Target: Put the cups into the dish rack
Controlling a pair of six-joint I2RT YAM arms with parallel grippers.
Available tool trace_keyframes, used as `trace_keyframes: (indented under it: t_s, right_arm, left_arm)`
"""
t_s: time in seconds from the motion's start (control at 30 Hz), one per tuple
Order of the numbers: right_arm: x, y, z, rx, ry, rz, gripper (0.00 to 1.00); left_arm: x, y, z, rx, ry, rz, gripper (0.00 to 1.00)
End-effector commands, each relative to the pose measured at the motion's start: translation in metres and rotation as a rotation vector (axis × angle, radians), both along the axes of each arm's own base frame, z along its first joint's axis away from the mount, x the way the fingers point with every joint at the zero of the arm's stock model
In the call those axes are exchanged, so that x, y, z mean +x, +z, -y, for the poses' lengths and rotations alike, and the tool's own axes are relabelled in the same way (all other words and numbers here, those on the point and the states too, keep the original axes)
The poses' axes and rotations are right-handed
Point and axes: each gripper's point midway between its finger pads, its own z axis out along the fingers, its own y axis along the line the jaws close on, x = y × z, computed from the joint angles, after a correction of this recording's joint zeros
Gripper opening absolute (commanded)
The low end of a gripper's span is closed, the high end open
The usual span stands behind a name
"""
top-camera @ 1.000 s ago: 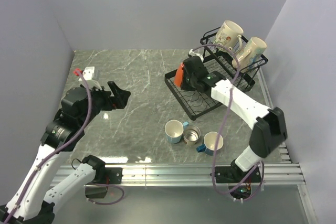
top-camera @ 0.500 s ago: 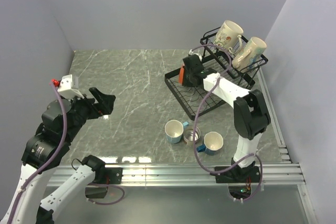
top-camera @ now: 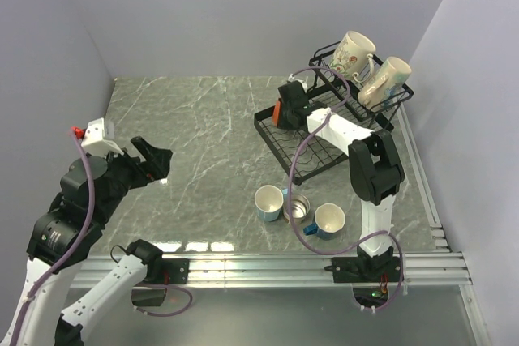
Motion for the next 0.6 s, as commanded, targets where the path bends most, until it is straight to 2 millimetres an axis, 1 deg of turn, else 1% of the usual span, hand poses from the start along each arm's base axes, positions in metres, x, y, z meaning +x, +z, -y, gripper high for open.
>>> trace_keyframes:
  t_s: [0.0,0.03,0.07,0.1,0.13,0.17,0.2,0.23,0.27,0.33,0.43,0.57]
  right_arm:
    - [0.018,0.021,-0.028,0.104,0.032,0.077,0.00]
    - [0.015,0.019,-0.030,0.105,0.041,0.069,0.00]
    - [0.010,0.016,-0.038,0.115,0.071,0.057,0.00]
    - [0.006,0.014,-0.041,0.105,0.091,0.050,0.00]
    - [0.004,0.012,-0.043,0.096,0.097,0.044,0.08]
    - [-0.003,0.009,-0.049,0.087,0.116,0.035,0.15]
    - [-0.005,0.006,-0.050,0.080,0.118,0.026,0.35]
    - [-0.007,0.005,-0.051,0.079,0.118,0.024,0.44]
    - [-0.011,0.001,-0.051,0.074,0.119,0.013,0.50]
    - [-0.014,-0.002,-0.052,0.078,0.116,0.001,0.55]
    - [-0.017,-0.003,-0.049,0.069,0.115,-0.017,0.61]
    - [-0.021,0.004,-0.043,0.058,0.098,-0.013,0.63]
  left_arm:
    - [-0.007,0.009,-0.007,-0.038,0.036,0.024,0.99]
    - [-0.009,0.008,-0.008,-0.045,0.037,0.020,0.99]
    - [-0.011,0.006,-0.008,-0.048,0.038,0.017,0.99]
    - [-0.011,0.004,-0.008,-0.049,0.038,0.012,0.99]
    - [-0.012,0.002,-0.008,-0.053,0.038,0.008,0.99]
    - [-0.013,0.001,-0.008,-0.052,0.036,0.006,0.99]
    - [-0.012,-0.002,-0.008,-0.050,0.035,-0.002,0.99]
    - [-0.013,-0.003,-0.007,-0.051,0.033,-0.006,0.99]
    - [-0.013,-0.003,-0.007,-0.050,0.031,-0.006,0.99]
    - [-0.014,-0.003,-0.006,-0.049,0.023,-0.006,0.99]
    - [-0.014,-0.002,-0.006,-0.032,0.015,-0.007,0.99]
    - [-0.015,-0.001,-0.008,-0.013,0.009,0.001,0.99]
